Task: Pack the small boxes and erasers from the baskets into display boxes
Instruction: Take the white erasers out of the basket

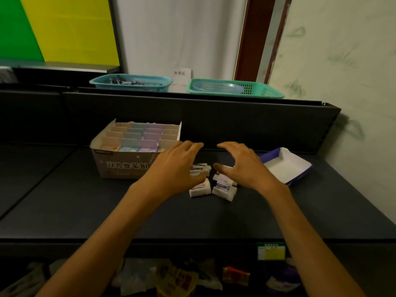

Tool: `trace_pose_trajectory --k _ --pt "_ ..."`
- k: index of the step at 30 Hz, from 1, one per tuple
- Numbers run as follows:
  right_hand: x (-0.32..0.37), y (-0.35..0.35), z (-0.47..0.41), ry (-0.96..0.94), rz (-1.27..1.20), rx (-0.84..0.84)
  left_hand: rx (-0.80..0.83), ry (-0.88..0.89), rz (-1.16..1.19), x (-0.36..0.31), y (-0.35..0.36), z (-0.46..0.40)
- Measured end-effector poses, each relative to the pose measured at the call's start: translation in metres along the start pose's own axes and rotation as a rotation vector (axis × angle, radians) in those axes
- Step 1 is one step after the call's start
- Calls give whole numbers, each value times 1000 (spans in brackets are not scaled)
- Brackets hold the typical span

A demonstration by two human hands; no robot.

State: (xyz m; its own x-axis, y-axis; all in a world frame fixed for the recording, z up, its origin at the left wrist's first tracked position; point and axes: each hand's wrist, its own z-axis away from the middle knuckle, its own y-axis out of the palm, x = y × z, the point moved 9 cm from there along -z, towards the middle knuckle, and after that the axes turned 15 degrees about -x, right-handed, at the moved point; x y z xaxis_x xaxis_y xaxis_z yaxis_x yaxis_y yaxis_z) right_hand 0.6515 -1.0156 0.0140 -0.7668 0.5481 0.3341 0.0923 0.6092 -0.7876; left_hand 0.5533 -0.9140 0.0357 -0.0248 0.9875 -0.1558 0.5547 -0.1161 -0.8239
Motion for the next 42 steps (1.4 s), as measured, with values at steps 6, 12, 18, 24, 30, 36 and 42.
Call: trace_pose_trajectory --k 6,12,18,24,30,36,42 --pt "76 -7 -10 -119 20 -68 -110 -59 -126 46 -60 25" --pt "177 38 -20 -184 -19 -32 -68 -194 -265 147 -103 82" --pt "297 104 -27 -243 -45 9 -29 -317 -347 264 -155 156" --pt "413 170 -33 -303 -62 70 -22 -410 -388 368 -202 229" --pt "514 225 -55 -391 -100 115 -59 -504 -419 459 -258 279" --pt "608 294 -85 -468 -136 151 -101 -568 -464 555 -314 319" --pt "695 366 -133 -468 -194 169 -115 -654 -498 671 -367 337"
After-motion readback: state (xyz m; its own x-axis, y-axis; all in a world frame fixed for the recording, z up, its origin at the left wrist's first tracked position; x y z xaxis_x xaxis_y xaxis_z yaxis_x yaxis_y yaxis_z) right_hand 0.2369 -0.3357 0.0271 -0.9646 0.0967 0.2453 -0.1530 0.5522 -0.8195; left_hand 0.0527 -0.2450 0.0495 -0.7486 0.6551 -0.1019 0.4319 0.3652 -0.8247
